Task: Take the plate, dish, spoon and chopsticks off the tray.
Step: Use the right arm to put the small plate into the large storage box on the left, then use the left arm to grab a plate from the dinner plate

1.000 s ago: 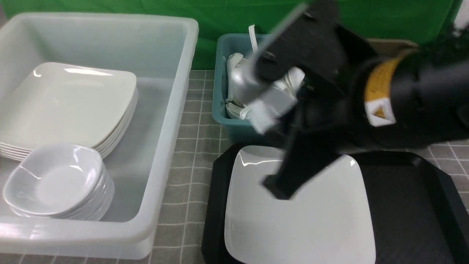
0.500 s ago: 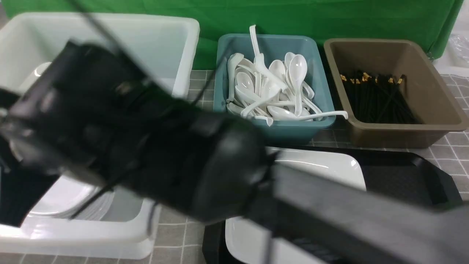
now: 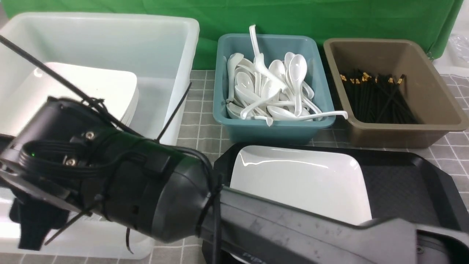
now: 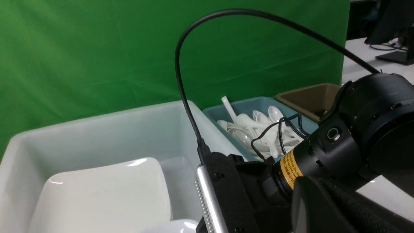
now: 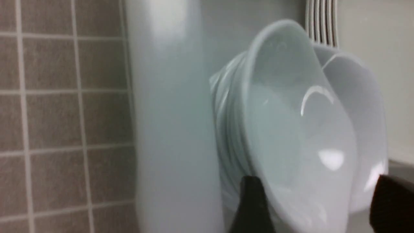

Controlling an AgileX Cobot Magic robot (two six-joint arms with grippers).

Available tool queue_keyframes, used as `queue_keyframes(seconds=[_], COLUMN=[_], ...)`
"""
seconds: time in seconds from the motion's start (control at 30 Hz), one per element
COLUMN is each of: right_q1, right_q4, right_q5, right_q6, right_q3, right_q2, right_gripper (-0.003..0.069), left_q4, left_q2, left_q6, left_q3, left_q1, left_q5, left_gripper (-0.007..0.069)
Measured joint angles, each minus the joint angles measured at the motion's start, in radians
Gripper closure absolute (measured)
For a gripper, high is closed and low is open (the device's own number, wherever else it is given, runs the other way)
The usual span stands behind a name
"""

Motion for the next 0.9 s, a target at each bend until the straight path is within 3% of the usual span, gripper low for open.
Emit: queue_keyframes(seconds=[0.1, 0.2, 0.37, 0.43, 0.53, 0.73, 0.9], right_q1=[0.005, -0.006, -0.095, -0.151, -0.204, -0.227, -0.227], right_q4=[-0.001, -0.019, -0.030, -0.028, -0.026, -0.026, -0.015], right_q5=[0.162, 0.228, 0.228, 0.229, 0.229, 0.227, 0.219], right_q6=[0.000, 0.009, 0.104, 0.167, 0.249, 0.466, 0.651], right_q3=[0.000, 0.013, 0.168, 0.349, 0.593, 1.104, 1.385], right_q2=[-0.077, -0.171, -0.388, -0.545, -0.747, -1.212, -1.513], right_gripper=[0.0165, 0.0218, 0.0414, 0.0497, 0.0537, 0.0548, 0.0548], left_q4=[-0.046, -0.093, -0.149, -0.183, -0.248, -0.445, -0.438], left_q2=[0.032, 0.095, 0.274, 0.371, 0.498, 0.826, 1.110], left_q6=[0.000, 0.000, 0.070, 0.144, 0.276, 0.626, 0.806], left_q3=[0.002, 0.006, 0.007, 0.003, -0.005, -0.009, -0.011], left_q1=[0.000, 0.000, 0.000, 0.000, 0.000, -0.036, -0.177], left_q5=[-0.032, -0.053, -0.071, -0.075, -0.076, -0.103, -0.147], left_gripper=[0.0602, 0.0598, 0.0587, 0.0585, 0.0585, 0.0585, 0.0585])
